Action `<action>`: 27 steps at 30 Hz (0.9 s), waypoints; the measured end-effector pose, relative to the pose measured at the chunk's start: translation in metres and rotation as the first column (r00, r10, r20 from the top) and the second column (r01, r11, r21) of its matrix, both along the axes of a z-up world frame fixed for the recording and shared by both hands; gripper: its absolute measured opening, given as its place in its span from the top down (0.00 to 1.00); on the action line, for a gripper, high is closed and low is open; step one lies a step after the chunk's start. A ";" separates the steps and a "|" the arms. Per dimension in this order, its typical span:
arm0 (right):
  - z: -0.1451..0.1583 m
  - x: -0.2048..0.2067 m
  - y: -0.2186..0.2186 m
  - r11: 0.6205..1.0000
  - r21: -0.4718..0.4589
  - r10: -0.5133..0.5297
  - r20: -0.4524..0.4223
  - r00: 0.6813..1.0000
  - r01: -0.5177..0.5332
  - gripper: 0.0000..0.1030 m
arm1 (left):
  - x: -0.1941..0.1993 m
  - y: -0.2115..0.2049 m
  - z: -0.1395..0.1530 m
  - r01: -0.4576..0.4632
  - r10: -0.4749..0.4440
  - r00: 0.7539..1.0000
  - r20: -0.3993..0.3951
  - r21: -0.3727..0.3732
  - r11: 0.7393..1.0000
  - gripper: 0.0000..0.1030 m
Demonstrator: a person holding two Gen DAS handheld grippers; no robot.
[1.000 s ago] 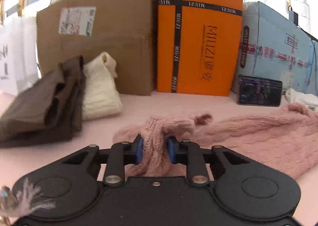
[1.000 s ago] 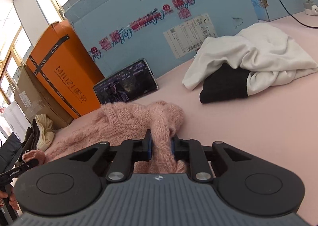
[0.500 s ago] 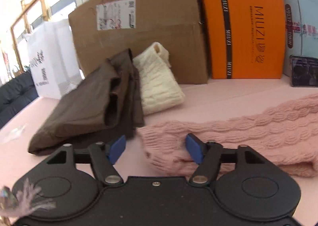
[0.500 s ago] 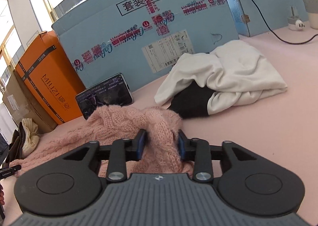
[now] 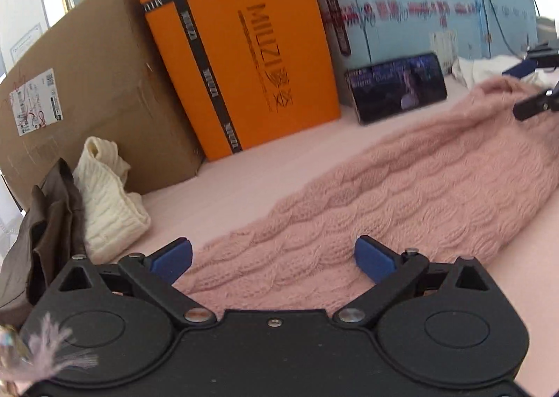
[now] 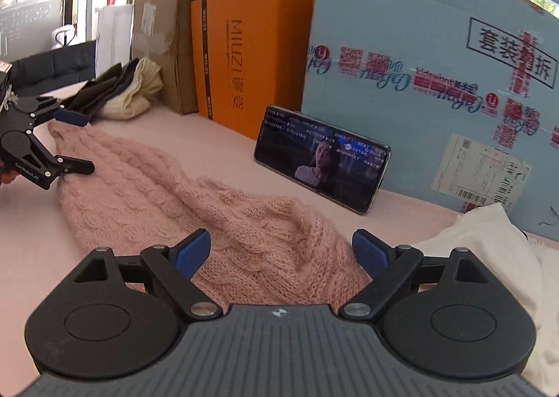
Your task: Fold clothes
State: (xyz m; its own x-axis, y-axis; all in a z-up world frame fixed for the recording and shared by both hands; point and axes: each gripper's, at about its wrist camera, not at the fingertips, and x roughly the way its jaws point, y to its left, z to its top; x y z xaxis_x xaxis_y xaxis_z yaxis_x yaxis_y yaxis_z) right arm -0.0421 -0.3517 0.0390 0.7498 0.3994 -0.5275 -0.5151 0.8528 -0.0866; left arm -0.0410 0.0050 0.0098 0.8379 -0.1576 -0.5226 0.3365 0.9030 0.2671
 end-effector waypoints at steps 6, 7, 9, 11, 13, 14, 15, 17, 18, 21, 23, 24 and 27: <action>-0.008 0.000 0.006 0.996 -0.069 0.063 -0.011 0.998 -0.064 0.60 | -0.006 0.006 0.008 0.072 -0.068 0.996 0.057 -0.081 0.994 0.00; -0.005 -0.007 0.007 0.995 -0.071 0.076 0.008 0.997 -0.076 0.71 | -0.009 0.004 0.011 0.111 -0.103 0.990 0.092 -0.082 0.990 0.00; 0.001 -0.020 0.007 0.992 -0.075 0.104 0.046 0.994 -0.100 0.78 | -0.015 -0.003 0.017 0.192 -0.179 0.972 0.149 -0.075 0.979 0.00; 0.008 -0.033 0.008 0.989 -0.081 0.131 0.083 0.988 -0.124 0.81 | -0.019 -0.012 0.022 0.280 -0.263 0.947 0.182 -0.072 0.957 0.00; 0.016 -0.052 0.010 0.985 -0.074 0.162 0.129 0.978 -0.154 0.82 | -0.023 -0.023 0.027 0.365 -0.346 0.915 0.207 -0.059 0.929 0.00; 0.020 -0.064 0.013 0.983 -0.079 0.177 0.156 0.972 -0.166 0.82 | -0.026 -0.030 0.028 0.395 -0.378 0.900 0.218 -0.040 0.918 0.00; 0.023 -0.077 0.016 0.980 -0.087 0.194 0.182 0.964 -0.181 0.82 | -0.028 -0.037 0.028 0.424 -0.409 0.883 0.229 -0.018 0.906 0.00; 0.029 -0.103 0.021 0.970 -0.113 0.235 0.222 0.946 -0.214 0.82 | -0.031 -0.050 0.029 0.475 -0.466 0.855 0.228 0.017 0.880 0.00; 0.030 -0.114 0.023 0.965 -0.132 0.251 0.238 0.938 -0.225 0.82 | -0.033 -0.057 0.030 0.505 -0.497 0.841 0.214 0.021 0.863 0.03; 0.031 -0.144 0.028 0.959 -0.168 0.266 0.260 0.928 -0.227 0.82 | -0.045 -0.068 0.033 0.615 -0.611 0.777 0.153 0.023 0.788 0.74; 0.029 -0.154 0.023 0.965 -0.153 0.246 0.254 0.935 -0.213 0.82 | -0.061 -0.066 0.034 0.658 -0.655 0.741 0.147 0.033 0.752 0.86; 0.028 -0.159 0.020 0.969 -0.139 0.234 0.250 0.939 -0.204 0.82 | -0.071 -0.062 0.035 0.672 -0.668 0.728 0.156 0.033 0.740 0.87; 0.023 -0.172 0.009 0.978 -0.081 0.205 0.234 0.950 -0.192 0.82 | -0.103 -0.050 0.037 0.705 -0.698 0.696 0.169 0.025 0.709 0.87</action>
State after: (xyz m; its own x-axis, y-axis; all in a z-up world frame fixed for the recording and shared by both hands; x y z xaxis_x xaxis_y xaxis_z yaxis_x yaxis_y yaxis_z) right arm -0.2140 -0.3425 0.0621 0.7656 0.5278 -0.3679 -0.6316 0.7255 -0.2735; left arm -0.1443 -0.0449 0.0467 0.5439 -0.7495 -0.3773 0.8339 0.4326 0.3427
